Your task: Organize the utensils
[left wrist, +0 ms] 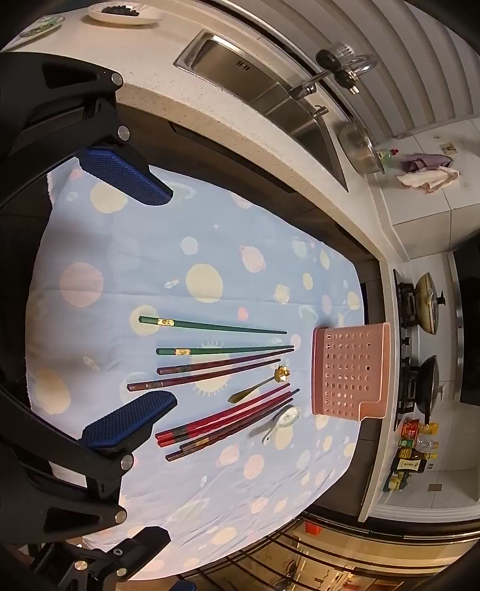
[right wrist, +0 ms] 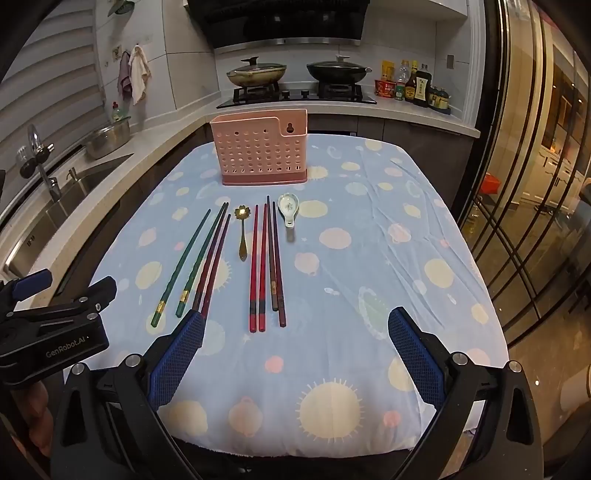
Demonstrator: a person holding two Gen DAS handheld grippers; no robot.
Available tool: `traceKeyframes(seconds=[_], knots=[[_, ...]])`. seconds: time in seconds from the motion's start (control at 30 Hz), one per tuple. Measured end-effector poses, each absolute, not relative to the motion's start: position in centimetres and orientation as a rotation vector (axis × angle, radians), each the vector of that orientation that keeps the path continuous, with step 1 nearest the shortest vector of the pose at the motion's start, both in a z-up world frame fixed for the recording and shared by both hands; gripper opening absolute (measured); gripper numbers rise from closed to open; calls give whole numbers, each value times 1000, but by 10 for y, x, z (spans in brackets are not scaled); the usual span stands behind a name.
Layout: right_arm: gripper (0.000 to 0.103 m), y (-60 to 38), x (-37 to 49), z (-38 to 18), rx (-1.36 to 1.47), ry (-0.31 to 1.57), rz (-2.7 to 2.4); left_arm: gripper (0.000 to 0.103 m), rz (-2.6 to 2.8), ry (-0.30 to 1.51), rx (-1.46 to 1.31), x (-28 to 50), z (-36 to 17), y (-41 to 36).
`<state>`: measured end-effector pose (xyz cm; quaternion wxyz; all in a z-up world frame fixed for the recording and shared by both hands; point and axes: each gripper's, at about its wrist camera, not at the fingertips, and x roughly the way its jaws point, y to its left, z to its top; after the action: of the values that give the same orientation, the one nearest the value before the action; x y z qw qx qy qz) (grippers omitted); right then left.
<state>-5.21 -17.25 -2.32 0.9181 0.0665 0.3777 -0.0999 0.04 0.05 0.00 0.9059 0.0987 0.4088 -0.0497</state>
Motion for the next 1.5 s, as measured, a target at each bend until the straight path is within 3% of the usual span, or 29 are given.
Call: traceKeyframes(seconds=[1.5], knots=[[96, -172, -49, -25, 138, 788, -204, 96, -80, 842, 240, 4, -7, 0]])
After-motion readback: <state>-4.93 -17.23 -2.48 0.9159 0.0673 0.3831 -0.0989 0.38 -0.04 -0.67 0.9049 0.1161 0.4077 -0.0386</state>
